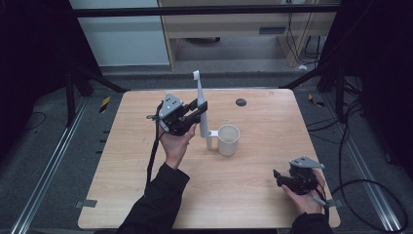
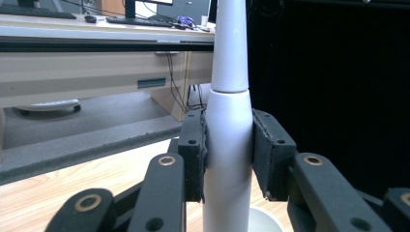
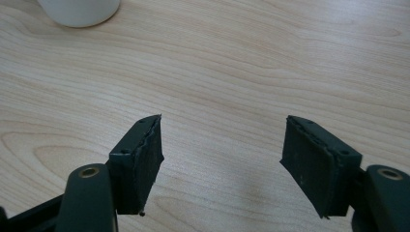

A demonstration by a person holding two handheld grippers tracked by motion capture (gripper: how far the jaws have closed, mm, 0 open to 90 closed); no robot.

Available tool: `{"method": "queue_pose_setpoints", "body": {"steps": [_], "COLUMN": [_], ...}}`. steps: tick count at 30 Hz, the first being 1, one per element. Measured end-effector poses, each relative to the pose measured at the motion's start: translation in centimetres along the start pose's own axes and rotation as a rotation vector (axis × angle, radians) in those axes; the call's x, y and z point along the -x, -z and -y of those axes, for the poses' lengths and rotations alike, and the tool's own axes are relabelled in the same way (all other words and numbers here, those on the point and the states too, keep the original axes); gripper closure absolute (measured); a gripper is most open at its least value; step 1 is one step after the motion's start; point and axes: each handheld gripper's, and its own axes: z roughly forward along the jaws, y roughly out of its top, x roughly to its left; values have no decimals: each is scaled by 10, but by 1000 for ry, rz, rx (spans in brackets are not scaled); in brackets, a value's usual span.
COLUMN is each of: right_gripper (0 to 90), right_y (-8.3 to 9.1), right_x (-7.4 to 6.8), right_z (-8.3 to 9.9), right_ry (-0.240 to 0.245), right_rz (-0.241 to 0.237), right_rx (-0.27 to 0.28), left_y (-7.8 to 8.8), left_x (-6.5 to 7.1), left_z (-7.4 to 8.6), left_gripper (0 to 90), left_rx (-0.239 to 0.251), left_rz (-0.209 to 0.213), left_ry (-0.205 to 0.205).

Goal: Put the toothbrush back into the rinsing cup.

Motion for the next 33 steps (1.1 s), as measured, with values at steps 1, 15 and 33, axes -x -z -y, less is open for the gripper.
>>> {"method": "queue_pose_setpoints", "body": {"steps": [1, 15, 33], "right_gripper": [304, 300, 300], "right_y": [0, -2, -2], "right_x": [0, 1, 1], "right_z": [0, 0, 1], "right_ry": [0, 7, 1], "right_rz": [0, 0, -9], "right_rx": [0, 0, -6], "left_y": [-4, -35, -63], "left_x": [2, 21, 24], "left_z": [0, 2, 17], "left_gripper": [673, 674, 674], "left_rx": [1, 3, -41], "left_rz": [4, 42, 53], "left_ry": [3, 2, -10]}}
